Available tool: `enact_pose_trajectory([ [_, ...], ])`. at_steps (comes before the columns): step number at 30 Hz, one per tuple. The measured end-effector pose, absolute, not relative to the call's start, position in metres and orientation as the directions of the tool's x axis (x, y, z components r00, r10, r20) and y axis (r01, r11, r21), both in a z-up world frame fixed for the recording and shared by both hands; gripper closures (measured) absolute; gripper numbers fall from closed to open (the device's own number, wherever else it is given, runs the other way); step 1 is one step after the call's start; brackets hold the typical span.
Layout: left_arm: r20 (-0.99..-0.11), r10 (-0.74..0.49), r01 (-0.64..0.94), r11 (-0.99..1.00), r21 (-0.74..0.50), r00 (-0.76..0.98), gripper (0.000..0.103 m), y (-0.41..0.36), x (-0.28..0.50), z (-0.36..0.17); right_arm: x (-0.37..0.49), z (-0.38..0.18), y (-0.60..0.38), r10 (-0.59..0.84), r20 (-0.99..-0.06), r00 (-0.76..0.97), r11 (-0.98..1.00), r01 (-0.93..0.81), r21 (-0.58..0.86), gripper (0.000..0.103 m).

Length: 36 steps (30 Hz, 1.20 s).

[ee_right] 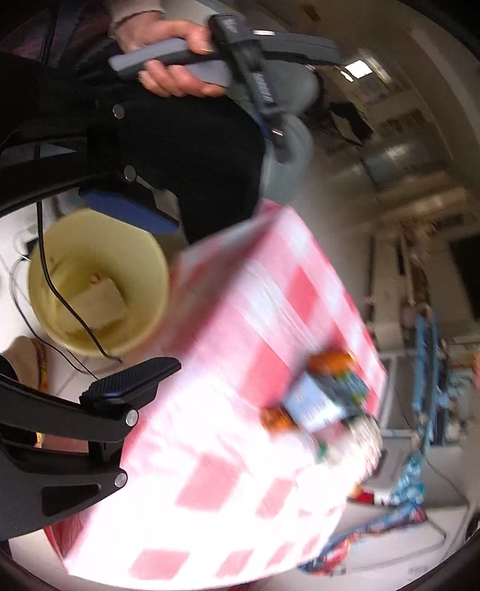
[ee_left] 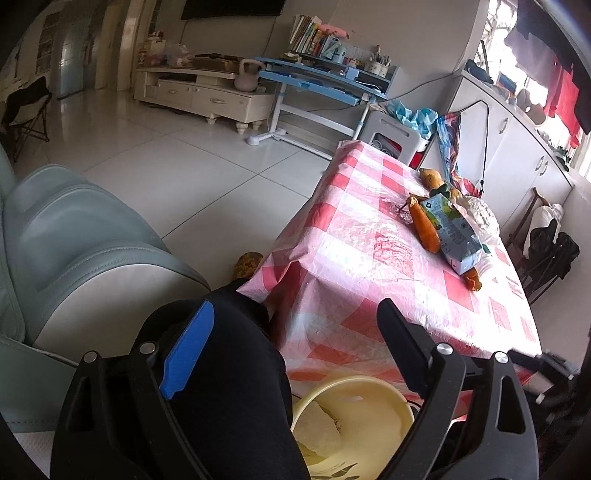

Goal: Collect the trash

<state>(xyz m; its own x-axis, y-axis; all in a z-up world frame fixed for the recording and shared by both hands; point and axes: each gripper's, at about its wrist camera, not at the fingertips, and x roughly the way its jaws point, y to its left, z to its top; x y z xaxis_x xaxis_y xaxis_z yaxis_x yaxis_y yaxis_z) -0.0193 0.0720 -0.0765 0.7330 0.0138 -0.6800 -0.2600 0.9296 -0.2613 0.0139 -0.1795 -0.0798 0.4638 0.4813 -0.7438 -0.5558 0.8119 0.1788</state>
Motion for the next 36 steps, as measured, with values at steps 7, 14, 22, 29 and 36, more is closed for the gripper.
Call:
enact_pose_trajectory([
  [7,-0.688,0.019,-0.262,0.932,-0.251,0.726,0.016,0.071,-0.019,-0.077,0.008,-0.032,-0.256,0.322,-0.535,0.781,0.947,-0.27,0.175,0.035],
  [14,-0.694,0.04,-0.259,0.942,-0.214,0.719,0.016,0.063,-0.016,-0.078,-0.042,0.0,-0.288,0.006,-0.241,0.97,0.996,0.015,0.084,0.013],
  [22,-0.689,0.06,-0.258,0.948,-0.187,0.722,0.016,0.06,-0.018,-0.076,-0.026,-0.007,-0.285,0.083,-0.312,0.947,0.996,-0.072,0.044,0.012],
  [29,-0.69,0.05,-0.258,0.945,-0.202,0.722,0.015,0.063,-0.019,-0.076,-0.028,-0.003,-0.279,0.09,-0.362,0.928,0.996,-0.094,0.006,0.011],
  [36,-0.692,0.044,-0.253,0.946,-0.203,0.72,0.015,0.062,-0.018,-0.076,-0.026,-0.007,-0.27,0.098,-0.397,0.913,0.993,-0.118,-0.025,0.011],
])
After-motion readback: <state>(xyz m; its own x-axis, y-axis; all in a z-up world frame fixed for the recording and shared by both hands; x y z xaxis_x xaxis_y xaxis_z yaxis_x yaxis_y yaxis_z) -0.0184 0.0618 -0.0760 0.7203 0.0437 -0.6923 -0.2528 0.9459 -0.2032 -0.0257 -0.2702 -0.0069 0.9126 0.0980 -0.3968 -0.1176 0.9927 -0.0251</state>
